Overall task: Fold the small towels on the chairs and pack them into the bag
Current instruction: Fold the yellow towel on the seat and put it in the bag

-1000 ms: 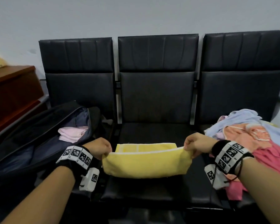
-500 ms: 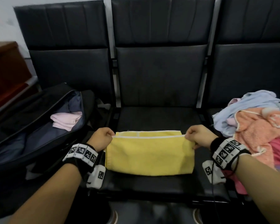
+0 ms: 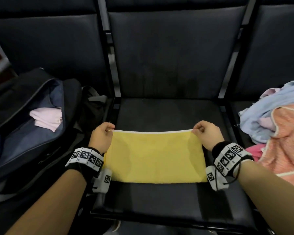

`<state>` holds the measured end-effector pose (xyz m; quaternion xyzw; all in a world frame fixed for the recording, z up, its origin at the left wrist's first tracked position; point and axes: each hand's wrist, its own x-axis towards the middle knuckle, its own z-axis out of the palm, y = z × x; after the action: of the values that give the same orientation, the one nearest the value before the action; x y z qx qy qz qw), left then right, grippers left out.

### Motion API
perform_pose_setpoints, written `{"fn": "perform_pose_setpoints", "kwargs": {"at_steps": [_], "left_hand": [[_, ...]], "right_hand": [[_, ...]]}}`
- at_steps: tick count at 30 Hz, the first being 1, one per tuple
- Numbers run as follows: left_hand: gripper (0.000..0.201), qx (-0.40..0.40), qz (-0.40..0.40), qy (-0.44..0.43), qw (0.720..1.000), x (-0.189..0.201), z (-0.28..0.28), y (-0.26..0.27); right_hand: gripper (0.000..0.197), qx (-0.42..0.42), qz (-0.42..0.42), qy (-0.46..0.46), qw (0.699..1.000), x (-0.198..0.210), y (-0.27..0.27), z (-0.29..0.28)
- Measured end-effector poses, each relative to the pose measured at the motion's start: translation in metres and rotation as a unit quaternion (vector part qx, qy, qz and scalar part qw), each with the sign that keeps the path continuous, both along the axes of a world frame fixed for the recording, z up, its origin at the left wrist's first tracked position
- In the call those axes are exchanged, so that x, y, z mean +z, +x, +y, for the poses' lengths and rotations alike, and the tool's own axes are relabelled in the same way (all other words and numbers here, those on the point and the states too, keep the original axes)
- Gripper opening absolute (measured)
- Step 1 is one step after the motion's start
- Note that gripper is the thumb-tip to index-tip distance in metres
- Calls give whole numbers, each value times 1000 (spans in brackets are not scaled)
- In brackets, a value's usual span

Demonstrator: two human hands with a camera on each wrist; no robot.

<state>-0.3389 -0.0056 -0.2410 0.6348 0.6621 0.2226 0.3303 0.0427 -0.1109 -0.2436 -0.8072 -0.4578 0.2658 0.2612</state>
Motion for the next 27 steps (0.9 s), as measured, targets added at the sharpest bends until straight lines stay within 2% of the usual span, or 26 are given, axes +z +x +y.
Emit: {"fn": "perform_pose_setpoints", "kwargs": {"at_steps": [1,4,9,12,14,19,25,27], "left_hand": [[25,1,9,-12,1000,-5,1,1],[43,-2,60,-57,997,-16,-7,-1],[23,-17,82,-75,994,-20,-33,-9],[15,-24,75,-77,994,-19,-48,-11],[17,-12,70,-81,994,-17,-54,-11],[30,-21,113,-82,990,-14,-63,1],[37,-35,164,-47,985,-6,-70,28],[32,-40,134,-13,990,2,-69,39]], "right_hand": [[6,4,-6,-14,1000,-4,1,1],[30,5,-25,-61,998,-15,0,-5],[32,10,-40,-129,991,-10,-7,-21],[34,-6,21,-136,990,-7,-12,-30],[31,0,60,-144,988,-7,-14,-36],[21,-26,130,-89,987,0,-12,-49],[22,-44,145,-13,988,30,-2,-43],[17,-35,181,8,983,46,-13,-35]]}}
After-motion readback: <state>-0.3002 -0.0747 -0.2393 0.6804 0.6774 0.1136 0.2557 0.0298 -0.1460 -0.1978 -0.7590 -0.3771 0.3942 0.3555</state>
